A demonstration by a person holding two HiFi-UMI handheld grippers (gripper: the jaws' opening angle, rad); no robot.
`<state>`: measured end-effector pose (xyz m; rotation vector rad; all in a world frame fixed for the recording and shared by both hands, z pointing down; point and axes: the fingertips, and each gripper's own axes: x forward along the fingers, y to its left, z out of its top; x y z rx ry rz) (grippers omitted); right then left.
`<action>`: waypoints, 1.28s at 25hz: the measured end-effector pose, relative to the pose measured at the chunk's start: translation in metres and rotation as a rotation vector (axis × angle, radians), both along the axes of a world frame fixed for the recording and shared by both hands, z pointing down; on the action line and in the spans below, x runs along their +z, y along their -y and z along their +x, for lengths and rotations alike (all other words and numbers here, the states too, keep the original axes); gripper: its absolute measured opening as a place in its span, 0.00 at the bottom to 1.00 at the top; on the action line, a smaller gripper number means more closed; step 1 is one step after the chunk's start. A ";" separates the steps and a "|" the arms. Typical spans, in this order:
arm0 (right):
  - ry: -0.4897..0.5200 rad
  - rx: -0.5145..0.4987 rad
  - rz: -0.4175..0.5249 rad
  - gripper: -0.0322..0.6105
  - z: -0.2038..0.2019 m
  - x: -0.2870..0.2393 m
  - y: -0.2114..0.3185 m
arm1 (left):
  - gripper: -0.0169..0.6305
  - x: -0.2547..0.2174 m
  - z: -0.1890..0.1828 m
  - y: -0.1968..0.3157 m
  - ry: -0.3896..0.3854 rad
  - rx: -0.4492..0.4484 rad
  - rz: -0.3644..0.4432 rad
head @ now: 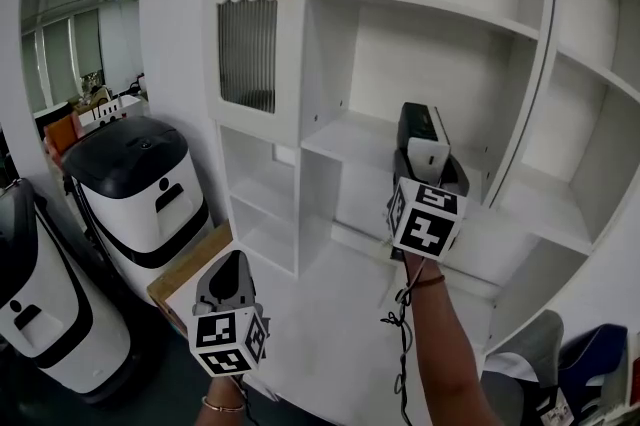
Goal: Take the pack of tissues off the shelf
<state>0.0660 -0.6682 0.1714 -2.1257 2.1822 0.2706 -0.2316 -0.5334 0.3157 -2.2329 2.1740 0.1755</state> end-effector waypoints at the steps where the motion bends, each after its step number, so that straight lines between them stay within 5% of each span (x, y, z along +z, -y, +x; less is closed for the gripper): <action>1: -0.006 -0.007 0.010 0.57 0.000 -0.002 -0.005 | 0.05 -0.001 0.003 -0.002 0.001 -0.001 0.002; 13: -0.066 -0.197 0.140 0.57 -0.012 -0.027 -0.082 | 0.05 -0.021 0.040 -0.044 0.031 -0.047 0.020; 21: -0.046 -0.425 0.214 0.57 -0.020 -0.014 -0.134 | 0.05 -0.029 0.063 -0.080 0.039 -0.110 0.030; 27: -0.022 -0.609 0.167 0.57 -0.027 0.033 -0.160 | 0.05 -0.026 0.075 -0.105 0.055 -0.166 0.038; 32: -0.044 -0.596 0.118 0.57 -0.012 0.077 -0.170 | 0.05 -0.013 0.082 -0.114 0.035 -0.182 0.035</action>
